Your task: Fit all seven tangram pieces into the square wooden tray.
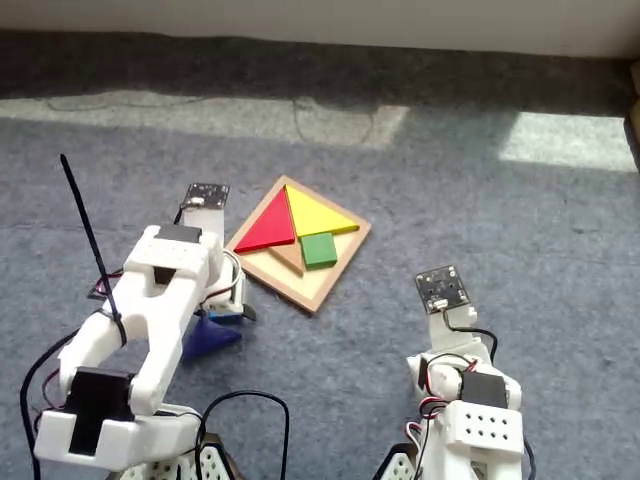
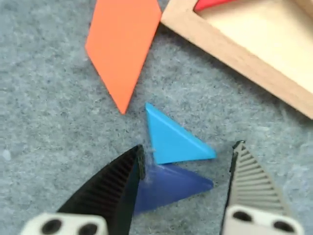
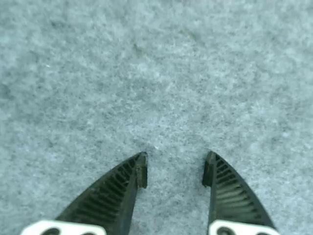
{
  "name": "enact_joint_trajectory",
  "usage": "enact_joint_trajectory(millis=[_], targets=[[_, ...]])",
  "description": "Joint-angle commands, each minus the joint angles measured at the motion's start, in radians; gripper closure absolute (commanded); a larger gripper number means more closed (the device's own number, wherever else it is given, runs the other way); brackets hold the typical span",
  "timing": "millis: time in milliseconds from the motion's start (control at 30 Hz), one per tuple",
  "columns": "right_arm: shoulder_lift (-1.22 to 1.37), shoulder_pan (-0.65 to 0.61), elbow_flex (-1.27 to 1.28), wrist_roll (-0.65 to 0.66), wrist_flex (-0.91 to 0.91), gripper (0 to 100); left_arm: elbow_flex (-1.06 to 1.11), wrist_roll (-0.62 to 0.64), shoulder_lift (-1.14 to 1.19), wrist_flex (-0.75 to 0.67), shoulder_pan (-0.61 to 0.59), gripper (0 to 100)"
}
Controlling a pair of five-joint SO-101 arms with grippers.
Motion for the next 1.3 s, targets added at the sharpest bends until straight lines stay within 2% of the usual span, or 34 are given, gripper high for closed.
enact_joint_trajectory(millis=[0, 167, 267, 567, 800, 1067, 1133, 1267], targets=[[-0.001, 0.028, 0.007, 0.0, -0.01, 81.4, -0.079, -0.014, 0.076, 0.015, 0.021, 79], [-0.001, 0.053, 0.007, 0.0, -0.01, 81.4, -0.202, -0.046, 0.232, 0.106, 0.047, 86], [-0.001, 0.053, 0.007, 0.0, -0.01, 81.4, -0.213, -0.046, 0.237, 0.112, 0.085, 89], [-0.001, 0.053, 0.007, 0.0, -0.01, 81.4, -0.219, -0.075, 0.087, 0.12, 0.208, 89], [-0.001, 0.053, 0.007, 0.0, -0.01, 81.4, -0.251, -0.166, -0.111, 0.183, 0.213, 89], [-0.001, 0.053, 0.007, 0.0, -0.01, 81.4, -0.326, -0.232, -0.125, 0.199, 0.205, 89], [-0.001, 0.053, 0.007, 0.0, -0.01, 81.4, -0.326, -0.203, -0.125, 0.235, 0.197, 87], [-0.001, 0.053, 0.007, 0.0, -0.01, 81.4, -0.311, -0.055, -0.125, 0.29, 0.134, 76]])
